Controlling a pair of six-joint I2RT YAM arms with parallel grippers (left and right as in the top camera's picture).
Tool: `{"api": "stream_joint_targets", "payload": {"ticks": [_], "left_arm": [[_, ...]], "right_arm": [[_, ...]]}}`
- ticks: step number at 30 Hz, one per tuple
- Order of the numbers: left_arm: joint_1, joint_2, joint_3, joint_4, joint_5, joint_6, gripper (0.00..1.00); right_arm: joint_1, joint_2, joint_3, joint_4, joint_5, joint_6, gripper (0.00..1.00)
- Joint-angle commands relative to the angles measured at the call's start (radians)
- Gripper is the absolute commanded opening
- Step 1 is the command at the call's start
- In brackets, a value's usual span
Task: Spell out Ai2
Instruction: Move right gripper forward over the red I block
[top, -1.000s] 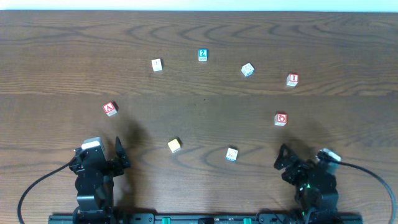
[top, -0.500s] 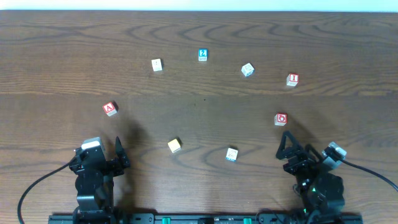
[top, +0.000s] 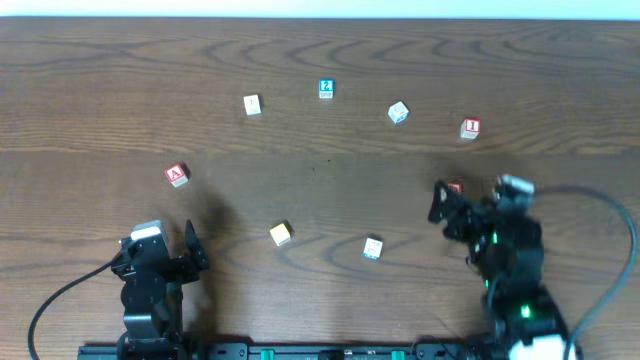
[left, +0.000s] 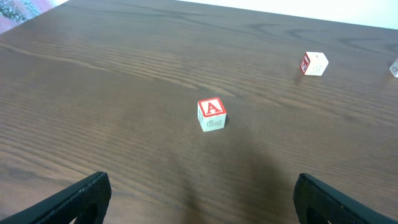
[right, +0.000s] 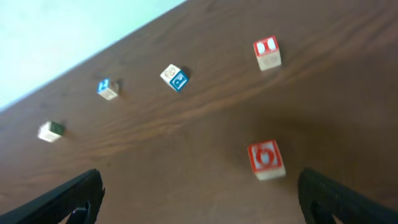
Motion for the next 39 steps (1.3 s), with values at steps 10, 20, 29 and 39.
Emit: {"api": "stream_joint_targets", "payload": {"ticks": [10, 20, 29, 39], "left_arm": [[0.002, -0.006, -0.02, -0.003, -0.018, -0.008, 0.95], [0.002, -0.006, -0.02, -0.003, -0.018, -0.008, 0.95], [0.002, -0.006, -0.021, -0.003, -0.018, -0.008, 0.95], [0.002, -0.006, -0.02, -0.003, -0.018, -0.008, 0.95]], "right_arm": [[-0.059, 0.729, 0.581, -0.15, 0.1, -0.24, 0.99], [-0.182, 1.032, 0.785, -0.233, 0.049, -0.245, 0.99], [-0.195, 1.122, 0.789, -0.182, 0.031, -0.306, 0.99], [-0.201, 1.208, 0.79, -0.056, 0.035, -0.385, 0.99]]}}
